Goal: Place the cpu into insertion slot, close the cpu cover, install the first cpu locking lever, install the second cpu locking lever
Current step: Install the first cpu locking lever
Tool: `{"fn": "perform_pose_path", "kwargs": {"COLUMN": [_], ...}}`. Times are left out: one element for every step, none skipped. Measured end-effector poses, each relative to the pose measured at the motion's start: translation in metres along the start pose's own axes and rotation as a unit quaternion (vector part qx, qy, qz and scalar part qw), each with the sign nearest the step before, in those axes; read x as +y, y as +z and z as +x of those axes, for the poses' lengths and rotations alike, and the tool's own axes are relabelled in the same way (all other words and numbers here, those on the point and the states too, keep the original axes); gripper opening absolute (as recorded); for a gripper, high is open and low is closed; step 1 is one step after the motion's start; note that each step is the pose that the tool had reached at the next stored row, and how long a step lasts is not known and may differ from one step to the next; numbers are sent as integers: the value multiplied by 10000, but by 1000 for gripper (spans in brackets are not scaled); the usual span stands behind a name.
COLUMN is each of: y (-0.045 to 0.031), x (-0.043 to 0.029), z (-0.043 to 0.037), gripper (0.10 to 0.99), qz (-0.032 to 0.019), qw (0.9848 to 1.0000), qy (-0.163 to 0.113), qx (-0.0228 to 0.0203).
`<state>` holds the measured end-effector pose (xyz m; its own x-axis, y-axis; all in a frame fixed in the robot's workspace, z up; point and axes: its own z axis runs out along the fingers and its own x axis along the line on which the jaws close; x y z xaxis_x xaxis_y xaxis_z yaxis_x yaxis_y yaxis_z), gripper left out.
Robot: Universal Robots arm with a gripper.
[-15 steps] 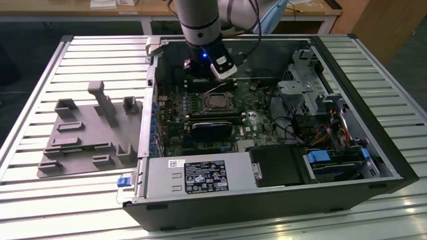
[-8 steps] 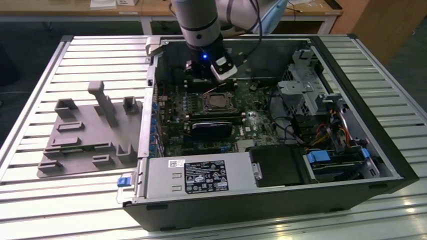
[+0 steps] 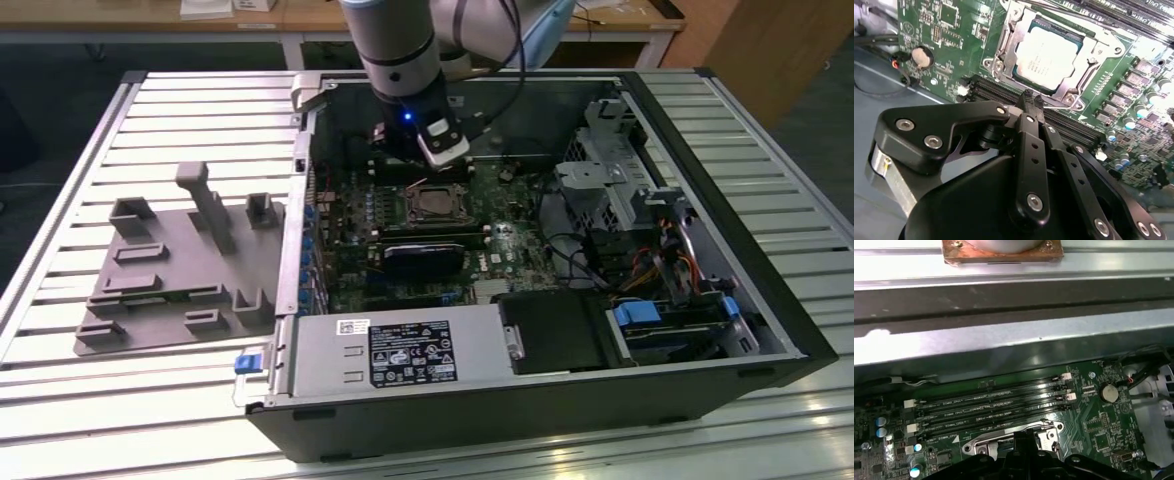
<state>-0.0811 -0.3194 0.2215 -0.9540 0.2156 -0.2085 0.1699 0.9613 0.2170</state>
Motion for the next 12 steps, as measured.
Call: {"fn": "perform_pose_path", "kwargs": {"y": [5,11,18,26,34,40,47,54,59,65,70,75], "x": [1,2,3,4,3,2,3,4,6,11,16,21], "z": [1,2,4,6,8,10,11,13,16,18,20,22], "gripper": [102,102,102,102,102,102,102,102,102,102,102,102], "qz": [9,15,21,26,21,10,1,-8,-11,-12,-13,-12], "qw": [10000,10000,9999,9999,9999,9999,9998,9998,9998,9997,9997,9997], "qy": [38,69,97,123,142,159,175,193,210,226,239,249], "qx": [-8,-15,-22,-28,-30,-31,-31,-32,-34,-36,-38,-41]}}
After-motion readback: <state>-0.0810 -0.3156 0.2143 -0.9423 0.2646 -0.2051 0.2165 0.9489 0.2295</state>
